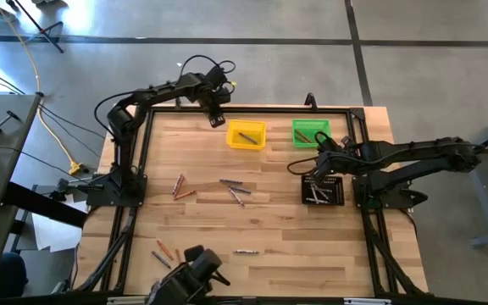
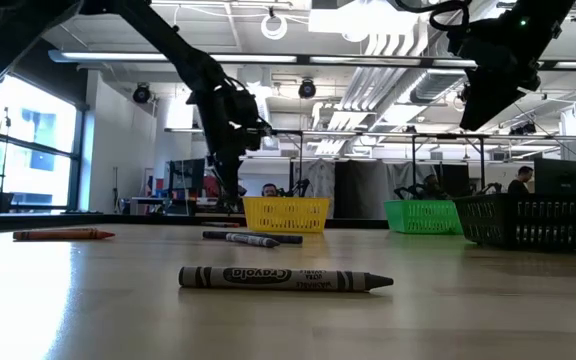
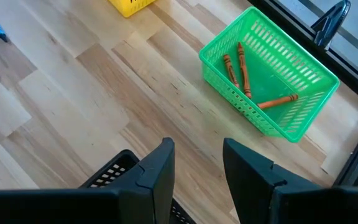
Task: Sort crayons
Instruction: Put the orange crayon into the green bin
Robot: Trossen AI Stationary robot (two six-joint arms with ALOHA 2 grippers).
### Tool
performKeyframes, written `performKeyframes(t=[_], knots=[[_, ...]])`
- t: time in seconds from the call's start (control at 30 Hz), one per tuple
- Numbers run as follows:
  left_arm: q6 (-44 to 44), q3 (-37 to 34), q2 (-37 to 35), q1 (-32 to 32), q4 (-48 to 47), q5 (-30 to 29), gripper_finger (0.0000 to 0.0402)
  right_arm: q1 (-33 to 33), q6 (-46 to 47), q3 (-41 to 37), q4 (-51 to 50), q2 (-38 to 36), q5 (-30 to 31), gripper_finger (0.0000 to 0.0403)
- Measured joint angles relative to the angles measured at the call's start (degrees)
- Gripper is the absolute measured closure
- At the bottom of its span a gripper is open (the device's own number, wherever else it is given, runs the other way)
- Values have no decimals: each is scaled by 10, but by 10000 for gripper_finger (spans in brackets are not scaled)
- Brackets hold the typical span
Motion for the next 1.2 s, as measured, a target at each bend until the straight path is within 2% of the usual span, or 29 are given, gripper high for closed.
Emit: performKeyframes(t=[0.3, 1.2], knots=[[38, 1, 25, 0, 10, -31, 287, 0, -15, 0, 0, 0, 5, 272], [64, 0, 75, 5, 28, -40, 287, 0, -15, 0, 0, 0, 19, 272]])
